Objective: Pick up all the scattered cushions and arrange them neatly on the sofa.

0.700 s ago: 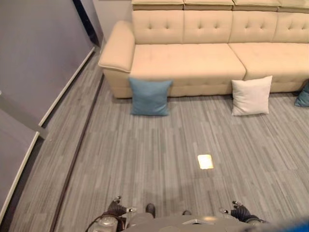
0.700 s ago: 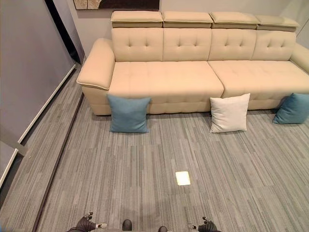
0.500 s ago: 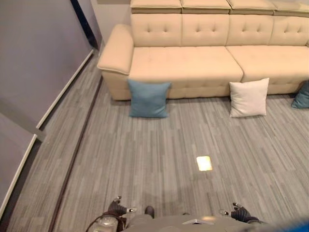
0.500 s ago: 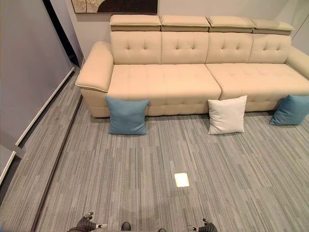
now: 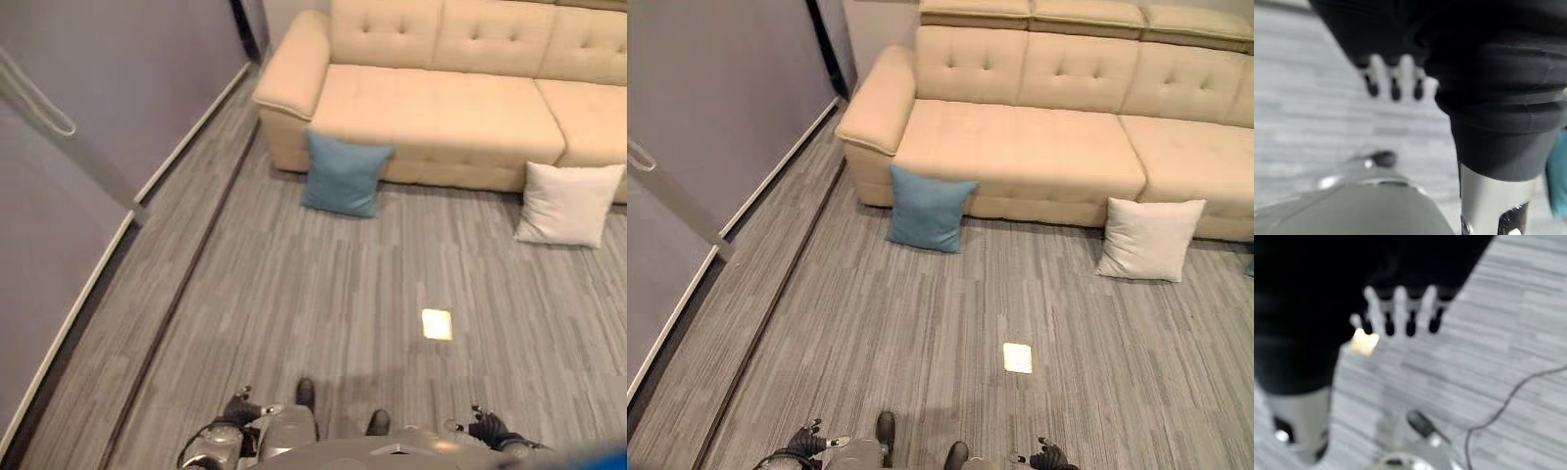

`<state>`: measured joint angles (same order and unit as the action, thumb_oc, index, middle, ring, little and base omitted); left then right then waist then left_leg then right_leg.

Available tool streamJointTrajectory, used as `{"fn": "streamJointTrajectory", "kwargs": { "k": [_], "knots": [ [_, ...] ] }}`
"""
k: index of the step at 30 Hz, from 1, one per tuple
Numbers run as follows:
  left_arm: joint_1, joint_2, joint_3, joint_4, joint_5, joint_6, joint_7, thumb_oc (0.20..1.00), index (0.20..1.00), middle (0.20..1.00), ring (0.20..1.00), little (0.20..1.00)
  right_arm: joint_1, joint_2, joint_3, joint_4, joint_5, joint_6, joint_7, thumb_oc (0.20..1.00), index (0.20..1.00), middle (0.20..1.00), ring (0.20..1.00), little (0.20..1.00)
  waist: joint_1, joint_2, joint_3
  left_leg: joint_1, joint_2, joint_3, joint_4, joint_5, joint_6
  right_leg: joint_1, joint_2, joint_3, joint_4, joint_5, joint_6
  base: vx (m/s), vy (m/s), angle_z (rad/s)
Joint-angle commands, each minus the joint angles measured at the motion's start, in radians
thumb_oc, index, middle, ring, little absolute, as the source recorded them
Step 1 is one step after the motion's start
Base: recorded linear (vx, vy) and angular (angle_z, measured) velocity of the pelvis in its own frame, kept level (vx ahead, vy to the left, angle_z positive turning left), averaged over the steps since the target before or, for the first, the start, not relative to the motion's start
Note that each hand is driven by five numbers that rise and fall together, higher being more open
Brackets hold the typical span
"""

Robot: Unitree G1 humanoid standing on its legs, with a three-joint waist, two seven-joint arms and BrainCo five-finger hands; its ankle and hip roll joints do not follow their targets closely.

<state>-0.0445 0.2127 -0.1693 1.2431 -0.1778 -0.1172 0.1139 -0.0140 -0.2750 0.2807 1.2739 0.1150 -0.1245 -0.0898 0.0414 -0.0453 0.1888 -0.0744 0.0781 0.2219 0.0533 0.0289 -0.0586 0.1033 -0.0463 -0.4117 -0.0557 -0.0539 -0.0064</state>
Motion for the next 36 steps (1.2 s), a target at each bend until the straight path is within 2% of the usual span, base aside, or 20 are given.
{"fn": "streamJointTrajectory", "kwargs": {
  "k": [1, 2, 3, 4, 6, 9, 11, 12, 16, 19, 20, 22, 24, 25, 27, 30, 31, 32, 35, 36],
  "knots": [
    [-0.010, -0.001, 0.016, 0.056, -0.014, -0.004, -0.007, 1.000, 1.000, 1.000, 1.000, 1.000, -0.044, 0.017, 0.002, -0.021, 0.017, -0.001, -0.005, 1.000, 1.000, 1.000, 1.000, 1.000, -0.011, -0.028, -0.017, 0.041, -0.045, -0.025, 0.031, -0.037, 0.007, 0.006, -0.034, 0.112, 0.053, -0.015, 0.099, 0.17, 0.111, 0.08],
    [-0.010, 0.000, 0.016, 0.056, -0.014, -0.004, -0.007, 1.000, 1.000, 1.000, 1.000, 1.000, -0.044, 0.017, 0.002, -0.021, 0.017, -0.001, -0.005, 1.000, 1.000, 1.000, 1.000, 1.000, -0.011, -0.028, -0.020, 0.037, -0.045, -0.026, 0.031, -0.035, 0.008, 0.003, -0.034, 0.111, 0.053, -0.014, 0.099, 0.23, 0.373, 0.15],
    [-0.008, 0.011, 0.030, 0.052, -0.019, -0.007, -0.008, 1.000, 1.000, 1.000, 1.000, 1.000, -0.071, 0.029, 0.019, -0.045, 0.002, 0.003, 0.002, 1.000, 1.000, 1.000, 1.000, 1.000, 0.014, -0.022, -0.010, 0.063, -0.068, -0.021, 0.023, -0.079, 0.057, -0.084, -0.092, 0.128, 0.276, -0.025, 0.142, 0.18, 0.341, 0.00],
    [-0.008, 0.010, 0.030, 0.052, -0.019, -0.007, -0.008, 1.000, 1.000, 1.000, 1.000, 1.000, -0.071, 0.029, 0.019, -0.044, 0.002, 0.003, 0.002, 1.000, 1.000, 1.000, 1.000, 1.000, 0.015, -0.022, -0.013, 0.059, -0.068, -0.020, 0.022, -0.077, 0.057, -0.088, -0.091, 0.129, 0.275, -0.023, 0.141, 0.23, 0.415, -0.11],
    [-0.011, 0.017, 0.024, 0.049, -0.015, -0.007, -0.007, 1.000, 1.000, 1.000, 1.000, 1.000, -0.079, 0.032, 0.026, -0.043, -0.008, 0.005, 0.005, 1.000, 1.000, 1.000, 1.000, 1.000, 0.014, -0.023, 0.003, 0.075, -0.078, -0.027, 0.025, -0.090, 0.076, -0.142, -0.117, 0.148, 0.407, 0.033, 0.172, 0.10, 0.159, -0.39],
    [-0.027, 0.025, 0.014, 0.044, -0.006, -0.006, -0.009, 1.000, 1.000, 1.000, 1.000, 1.000, -0.083, 0.037, 0.040, -0.051, -0.020, 0.009, 0.007, 1.000, 1.000, 1.000, 1.000, 1.000, 0.006, -0.017, 0.023, 0.109, -0.084, -0.051, 0.023, -0.110, 0.093, -0.200, -0.112, 0.173, 0.525, 0.053, 0.171, 0.17, 0.127, -0.01],
    [-0.031, 0.028, 0.009, 0.043, -0.003, -0.005, -0.006, 1.000, 1.000, 1.000, 1.000, 1.000, -0.081, 0.036, 0.043, -0.051, -0.020, 0.009, 0.010, 1.000, 1.000, 1.000, 1.000, 1.000, -0.002, -0.017, 0.024, 0.139, -0.093, -0.065, 0.009, -0.119, 0.094, -0.239, -0.097, 0.185, 0.503, 0.053, 0.161, 0.28, 0.062, 0.18],
    [-0.040, 0.028, 0.007, 0.043, -0.003, -0.008, -0.007, 1.000, 1.000, 1.000, 1.000, 1.000, -0.085, 0.034, 0.048, -0.050, -0.021, 0.010, 0.012, 1.000, 1.000, 1.000, 1.000, 1.000, -0.007, -0.019, 0.026, 0.170, -0.105, -0.079, -0.009, -0.131, 0.087, -0.263, -0.093, 0.165, 0.403, 0.047, 0.148, 0.35, 0.002, 0.11],
    [-0.051, 0.029, 0.014, 0.050, 0.002, -0.008, -0.010, 1.000, 1.000, 1.000, 1.000, 1.000, -0.092, 0.033, 0.054, -0.060, -0.026, 0.010, 0.014, 1.000, 1.000, 1.000, 1.000, 1.000, -0.035, -0.027, 0.028, 0.232, -0.116, -0.108, -0.036, -0.153, 0.064, -0.300, -0.082, 0.142, 0.192, 0.100, 0.161, 0.30, -0.048, 0.22],
    [-0.054, 0.025, 0.013, 0.052, 0.003, -0.008, -0.010, 1.000, 1.000, 1.000, 1.000, 1.000, -0.090, 0.032, 0.055, -0.056, -0.030, 0.014, 0.014, 1.000, 1.000, 1.000, 1.000, 1.000, -0.046, -0.024, 0.022, 0.253, -0.116, -0.129, -0.030, -0.162, 0.054, -0.289, -0.071, 0.170, 0.186, 0.099, 0.158, 0.29, -0.058, 0.47],
    [-0.052, 0.014, 0.002, 0.057, 0.007, -0.010, -0.015, 1.000, 1.000, 1.000, 1.000, 1.000, -0.079, 0.028, 0.052, -0.050, -0.024, 0.012, 0.017, 1.000, 1.000, 1.000, 1.000, 1.000, -0.054, -0.018, 0.002, 0.253, -0.109, -0.137, 0.042, -0.131, 0.018, -0.245, -0.039, 0.186, 0.162, 0.092, 0.133, 0.43, -0.120, 0.83],
    [-0.058, 0.005, -0.014, 0.050, 0.002, -0.009, -0.016, 1.000, 1.000, 1.000, 1.000, 1.000, -0.075, 0.019, 0.055, -0.045, -0.021, 0.012, 0.015, 1.000, 1.000, 1.000, 1.000, 1.000, -0.053, -0.033, 0.005, 0.168, -0.073, -0.106, 0.222, -0.050, -0.046, -0.185, -0.041, 0.153, 0.120, 0.088, 0.108, 0.27, -0.172, 0.61],
    [-0.085, 0.004, -0.029, 0.029, -0.027, -0.014, -0.014, 1.000, 1.000, 1.000, 1.000, 1.000, -0.085, 0.011, 0.070, -0.051, 0.000, 0.006, 0.006, 1.000, 1.000, 1.000, 1.000, 1.000, -0.031, -0.062, 0.040, 0.066, -0.027, -0.067, 0.417, -0.018, -0.058, -0.116, -0.032, 0.138, 0.084, 0.059, 0.064, 0.17, -0.220, 0.80],
    [-0.085, 0.004, -0.029, 0.029, -0.027, -0.014, -0.014, 1.000, 1.000, 1.000, 1.000, 1.000, -0.085, 0.011, 0.070, -0.051, 0.000, 0.006, 0.006, 1.000, 1.000, 1.000, 1.000, 1.000, -0.031, -0.061, 0.040, 0.065, -0.026, -0.068, 0.420, -0.020, -0.058, -0.115, -0.031, 0.138, 0.084, 0.059, 0.064, 0.17, -0.166, 0.41],
    [-0.096, 0.005, -0.038, 0.024, -0.036, -0.013, -0.010, 1.000, 1.000, 1.000, 1.000, 1.000, -0.083, 0.014, 0.074, -0.042, 0.015, 0.007, 0.005, 1.000, 1.000, 1.000, 1.000, 1.000, -0.016, -0.065, 0.046, 0.011, 0.002, -0.034, 0.349, -0.039, -0.039, -0.061, -0.019, 0.123, 0.047, 0.033, 0.063, 0.21, -0.067, -0.33],
    [-0.086, 0.009, -0.038, 0.022, -0.029, -0.013, -0.006, 1.000, 1.000, 1.000, 1.000, 1.000, -0.083, 0.016, 0.075, -0.046, 0.012, 0.006, 0.007, 1.000, 1.000, 1.000, 1.000, 1.000, -0.012, -0.071, 0.036, -0.003, -0.013, -0.042, 0.231, -0.081, -0.014, -0.053, -0.022, 0.128, 0.041, 0.017, 0.076, 0.25, 0.035, -0.05],
    [-0.079, 0.011, -0.038, 0.027, -0.018, -0.012, -0.003, 1.000, 1.000, 1.000, 1.000, 1.000, -0.082, 0.016, 0.081, -0.045, 0.002, 0.006, 0.006, 1.000, 1.000, 1.000, 1.000, 1.000, -0.005, -0.063, 0.028, -0.029, -0.005, -0.063, 0.132, -0.048, -0.015, -0.040, -0.013, 0.136, 0.039, 0.002, 0.081, 0.25, 0.080, -0.07],
    [-0.078, 0.011, -0.038, 0.027, -0.017, -0.013, -0.003, 1.000, 1.000, 1.000, 1.000, 1.000, -0.082, 0.016, 0.081, -0.045, 0.002, 0.006, 0.006, 1.000, 1.000, 1.000, 1.000, 1.000, -0.005, -0.064, 0.028, -0.025, -0.006, -0.063, 0.128, -0.046, -0.015, -0.038, -0.014, 0.136, 0.039, 0.001, 0.082, 0.26, 0.096, -0.03],
    [-0.067, 0.019, -0.026, 0.042, -0.016, -0.011, -0.005, 1.000, 1.000, 1.000, 1.000, 1.000, -0.079, 0.019, 0.080, -0.051, 0.006, -0.002, 0.002, 1.000, 1.000, 1.000, 1.000, 1.000, 0.011, -0.057, 0.029, -0.088, 0.015, -0.058, 0.070, 0.052, -0.032, -0.003, 0.000, 0.151, 0.059, -0.044, 0.078, 0.23, 0.096, -0.11],
    [-0.067, 0.019, -0.026, 0.042, -0.016, -0.011, -0.005, 1.000, 1.000, 1.000, 1.000, 1.000, -0.079, 0.019, 0.080, -0.051, 0.006, -0.002, 0.002, 1.000, 1.000, 1.000, 1.000, 1.000, 0.011, -0.057, 0.029, -0.088, 0.015, -0.058, 0.070, 0.052, -0.032, -0.003, 0.000, 0.151, 0.059, -0.044, 0.078, 0.22, 0.119, -0.09]
  ]
}}
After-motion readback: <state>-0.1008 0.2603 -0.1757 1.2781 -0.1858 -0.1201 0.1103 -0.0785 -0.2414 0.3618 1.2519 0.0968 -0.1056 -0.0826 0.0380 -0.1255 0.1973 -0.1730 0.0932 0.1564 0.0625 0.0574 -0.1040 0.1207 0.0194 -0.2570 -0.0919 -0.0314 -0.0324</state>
